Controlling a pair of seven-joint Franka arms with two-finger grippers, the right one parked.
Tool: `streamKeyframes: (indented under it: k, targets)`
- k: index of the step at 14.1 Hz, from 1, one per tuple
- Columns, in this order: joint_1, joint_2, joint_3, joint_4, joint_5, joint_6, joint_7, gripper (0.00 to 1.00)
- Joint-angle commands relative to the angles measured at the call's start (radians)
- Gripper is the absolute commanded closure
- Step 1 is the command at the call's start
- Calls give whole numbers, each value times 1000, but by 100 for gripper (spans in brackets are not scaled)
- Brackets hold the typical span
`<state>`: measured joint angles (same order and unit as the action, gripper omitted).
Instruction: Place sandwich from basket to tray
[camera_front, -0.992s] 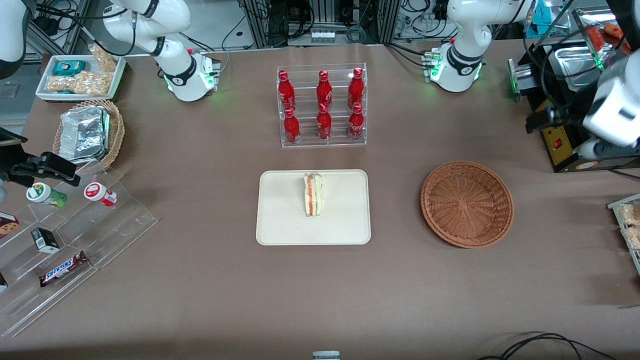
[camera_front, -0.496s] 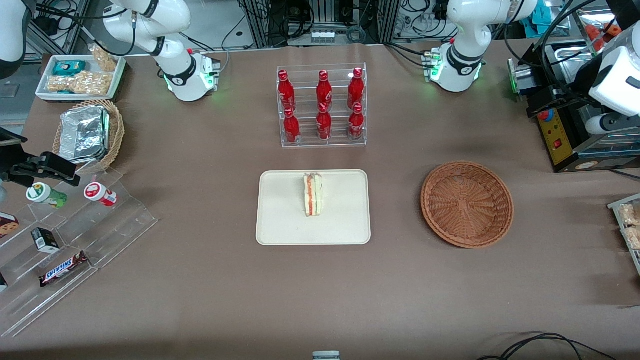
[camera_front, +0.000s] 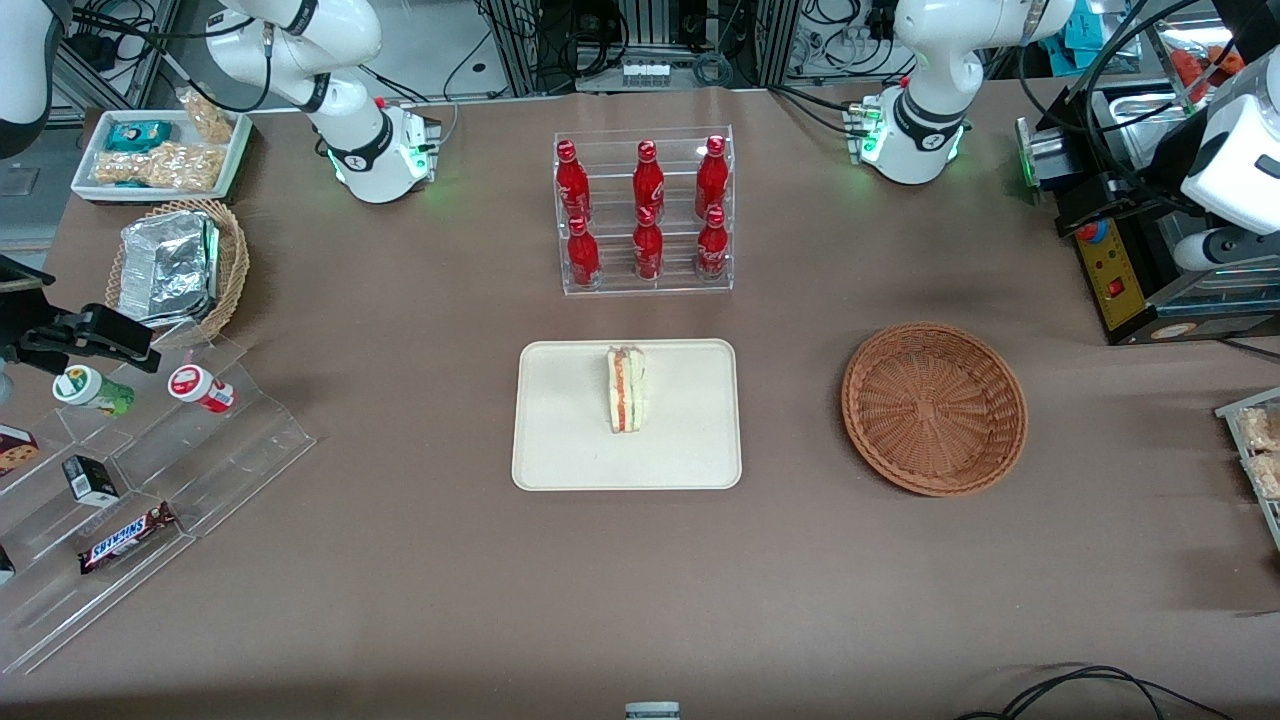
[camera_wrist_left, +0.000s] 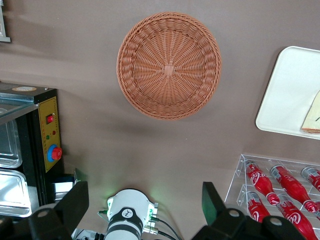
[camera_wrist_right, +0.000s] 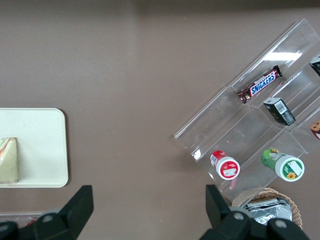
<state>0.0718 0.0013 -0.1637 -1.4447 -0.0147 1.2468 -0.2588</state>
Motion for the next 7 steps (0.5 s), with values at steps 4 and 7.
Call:
streamKeyframes:
  k: [4, 7]
  targets:
    - [16, 22, -11, 33, 9, 11, 35, 0]
    - [17, 20, -10, 33, 10, 14, 38, 0]
